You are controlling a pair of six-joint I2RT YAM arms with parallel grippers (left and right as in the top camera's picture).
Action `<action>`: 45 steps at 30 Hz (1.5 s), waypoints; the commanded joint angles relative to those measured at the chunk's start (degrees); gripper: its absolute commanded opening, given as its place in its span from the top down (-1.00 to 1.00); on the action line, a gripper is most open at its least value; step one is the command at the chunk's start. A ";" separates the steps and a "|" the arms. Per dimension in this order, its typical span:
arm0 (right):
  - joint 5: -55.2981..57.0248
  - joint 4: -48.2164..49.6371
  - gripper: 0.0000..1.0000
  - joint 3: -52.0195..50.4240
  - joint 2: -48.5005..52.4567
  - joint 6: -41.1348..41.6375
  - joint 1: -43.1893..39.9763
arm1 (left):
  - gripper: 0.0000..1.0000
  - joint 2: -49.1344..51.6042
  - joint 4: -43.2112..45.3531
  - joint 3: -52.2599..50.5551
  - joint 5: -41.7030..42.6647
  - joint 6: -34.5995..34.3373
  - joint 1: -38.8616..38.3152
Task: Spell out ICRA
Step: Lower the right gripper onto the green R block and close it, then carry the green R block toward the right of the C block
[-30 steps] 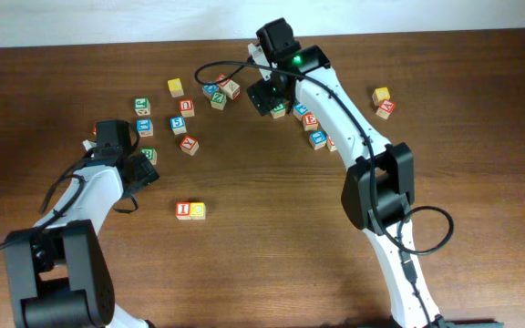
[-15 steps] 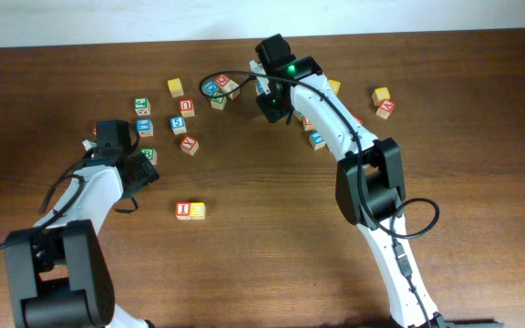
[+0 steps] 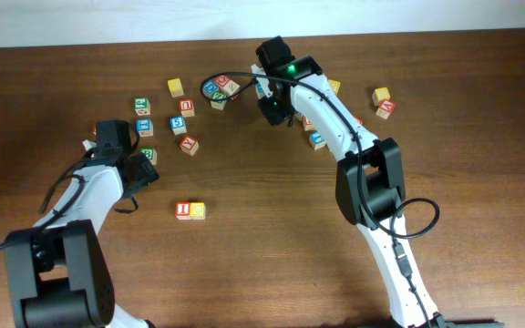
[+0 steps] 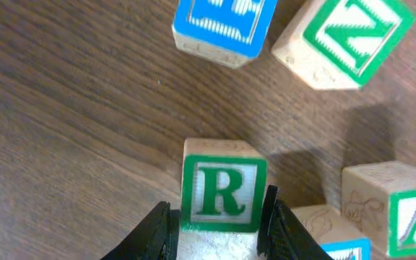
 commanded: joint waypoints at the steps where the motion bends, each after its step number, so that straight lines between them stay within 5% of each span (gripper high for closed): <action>1: 0.48 -0.94 0.48 -0.20 -0.20 0.17 -0.33 | -0.98 0.46 -0.07 0.57 0.02 -0.11 0.09; 5: 0.48 -0.04 0.46 -0.15 -2.08 0.15 -0.33 | -0.98 0.46 -0.07 0.57 0.02 -0.11 0.09; 8: 0.48 0.96 0.22 -0.15 -2.16 0.15 -0.33 | -0.98 0.46 -0.07 0.57 0.02 -0.11 0.09; 11: -0.52 1.03 0.28 -0.15 -1.95 0.15 -0.31 | -0.98 0.46 -0.07 0.57 0.02 -0.11 0.09; 17: -1.05 -0.48 0.71 -0.11 -2.67 0.17 -0.33 | -0.98 0.46 -0.07 0.57 0.02 -0.11 0.09; 45: -22.34 -27.23 0.59 -0.11 -5.62 10.58 5.92 | -0.98 0.46 -0.07 0.57 0.02 -0.11 0.09</action>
